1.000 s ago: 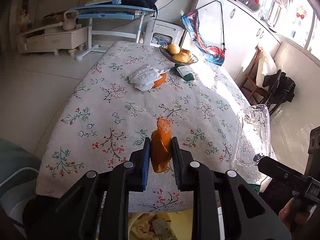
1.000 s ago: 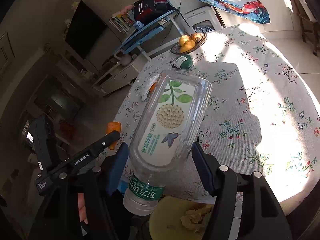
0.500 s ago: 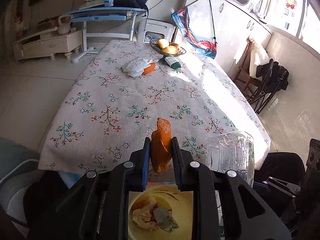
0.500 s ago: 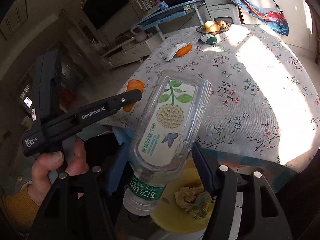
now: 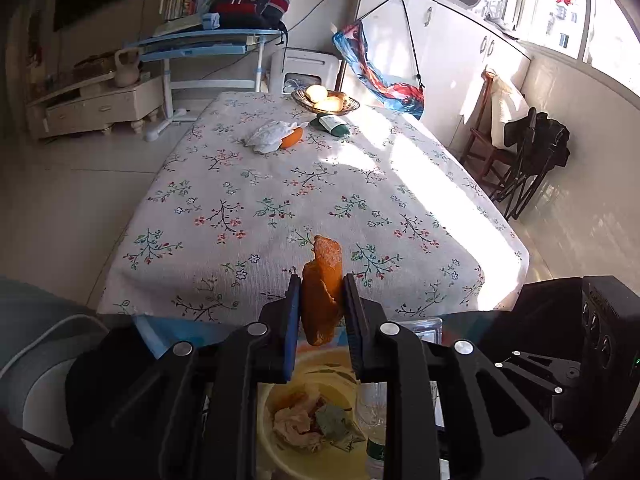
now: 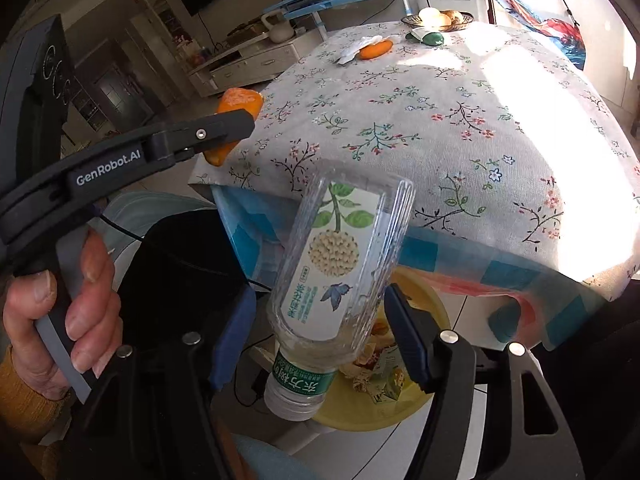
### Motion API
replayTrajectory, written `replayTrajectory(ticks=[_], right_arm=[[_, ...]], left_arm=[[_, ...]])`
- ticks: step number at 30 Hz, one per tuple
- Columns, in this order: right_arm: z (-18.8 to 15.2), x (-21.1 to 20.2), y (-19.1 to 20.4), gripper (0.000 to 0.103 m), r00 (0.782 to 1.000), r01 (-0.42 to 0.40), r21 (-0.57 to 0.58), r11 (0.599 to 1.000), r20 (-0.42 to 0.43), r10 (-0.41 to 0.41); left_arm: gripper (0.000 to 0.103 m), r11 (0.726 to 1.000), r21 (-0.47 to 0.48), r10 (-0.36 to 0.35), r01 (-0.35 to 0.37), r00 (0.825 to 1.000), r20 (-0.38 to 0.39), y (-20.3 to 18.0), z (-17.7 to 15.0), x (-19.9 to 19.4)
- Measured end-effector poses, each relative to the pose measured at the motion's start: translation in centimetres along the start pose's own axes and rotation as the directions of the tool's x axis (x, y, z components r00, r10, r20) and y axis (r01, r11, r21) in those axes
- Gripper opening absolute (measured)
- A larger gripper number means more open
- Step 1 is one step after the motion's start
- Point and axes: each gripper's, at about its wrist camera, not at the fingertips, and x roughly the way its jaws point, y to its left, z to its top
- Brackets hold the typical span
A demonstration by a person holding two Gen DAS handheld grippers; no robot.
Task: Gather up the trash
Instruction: 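Carry the bottle to the basin and open the right tool while the left tool drops the peel in, then move the open left tool toward the white tissue on the table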
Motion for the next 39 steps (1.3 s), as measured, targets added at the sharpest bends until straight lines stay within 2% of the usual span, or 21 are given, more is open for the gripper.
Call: replayTrajectory(ticks=[12,15,16,18,21,39], right_arm=[[-0.5,-2.2,-1.5,0.068,0.996,0.041,0.1,0.994,0.079,-0.049],[-0.3,-2.5,-2.2,0.069,0.992,0.055,0.133,0.99,0.104,-0.069],[-0.4,-2.8,-2.4,0.069,0.991,0.059,0.147,0.987,0.113,-0.076],[-0.4,-3.0,-2.9,0.069,0.987,0.065,0.173,0.983,0.131,-0.088],[-0.5,-3.6,-3.4,0.069,0.983,0.068,0.206,0.976,0.154,-0.101],[-0.6,-3.7,-3.8,0.069,0.974,0.087,0.211,0.974,0.187,-0.128]], left_arm=[[0.02,0.999,0.046,0.003,-0.003,1.0,-0.01,-1.2,-1.5,-0.9],[0.021,0.997,0.07,-0.008,0.011,0.999,-0.048,-1.6,-2.1,-0.4],[0.023,0.995,0.092,-0.018,0.026,0.996,-0.083,-1.9,-2.4,0.1],[0.043,0.989,0.145,-0.008,0.03,0.989,-0.145,-2.7,-3.2,1.1],[0.054,0.985,0.173,0.029,-0.007,0.992,-0.125,-2.9,-4.1,0.9],[0.058,0.995,0.013,0.1,-0.1,0.994,-0.039,1.8,-0.3,1.0]])
